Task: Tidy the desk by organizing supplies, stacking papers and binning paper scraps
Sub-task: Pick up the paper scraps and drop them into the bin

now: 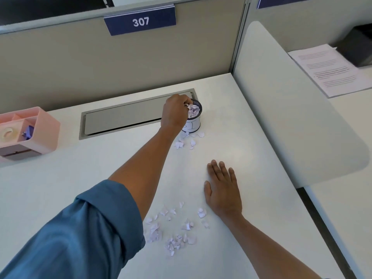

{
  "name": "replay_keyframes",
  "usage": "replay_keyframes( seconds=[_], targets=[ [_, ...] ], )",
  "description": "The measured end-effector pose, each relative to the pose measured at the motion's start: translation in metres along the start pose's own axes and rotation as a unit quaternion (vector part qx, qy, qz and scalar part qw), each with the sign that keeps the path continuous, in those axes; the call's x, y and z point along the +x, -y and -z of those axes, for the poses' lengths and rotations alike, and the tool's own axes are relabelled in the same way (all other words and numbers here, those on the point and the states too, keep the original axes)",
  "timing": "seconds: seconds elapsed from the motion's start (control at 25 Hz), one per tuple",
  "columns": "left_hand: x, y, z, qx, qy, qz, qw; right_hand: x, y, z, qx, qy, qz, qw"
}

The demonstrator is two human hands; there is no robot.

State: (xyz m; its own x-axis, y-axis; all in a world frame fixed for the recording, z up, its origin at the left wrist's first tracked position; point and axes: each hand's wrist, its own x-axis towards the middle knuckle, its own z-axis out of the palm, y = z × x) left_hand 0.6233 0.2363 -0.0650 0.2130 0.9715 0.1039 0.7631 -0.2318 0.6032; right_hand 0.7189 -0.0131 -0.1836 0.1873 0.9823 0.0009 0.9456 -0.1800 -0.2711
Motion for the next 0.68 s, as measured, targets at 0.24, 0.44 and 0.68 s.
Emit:
replay_keyframes(
  seconds=[0.24, 0.44, 0.68],
  targets=[
    [0.008, -0.005, -0.006, -0.021, 0.020, 0.007, 1.000, 0.001, -0.002, -0.001, 0.006, 0.005, -0.006, 1.000],
    [0.004, -0.004, 0.003, -0.020, 0.017, -0.036, 0.999, 0.001, -0.004, -0.001, 0.004, 0.004, -0.008, 1.000],
    [-0.013, 0.002, 0.023, -0.050, -0.051, -0.045, 0.996, 0.001, -0.002, 0.000, -0.003, 0.000, -0.008, 1.000]
  ],
)
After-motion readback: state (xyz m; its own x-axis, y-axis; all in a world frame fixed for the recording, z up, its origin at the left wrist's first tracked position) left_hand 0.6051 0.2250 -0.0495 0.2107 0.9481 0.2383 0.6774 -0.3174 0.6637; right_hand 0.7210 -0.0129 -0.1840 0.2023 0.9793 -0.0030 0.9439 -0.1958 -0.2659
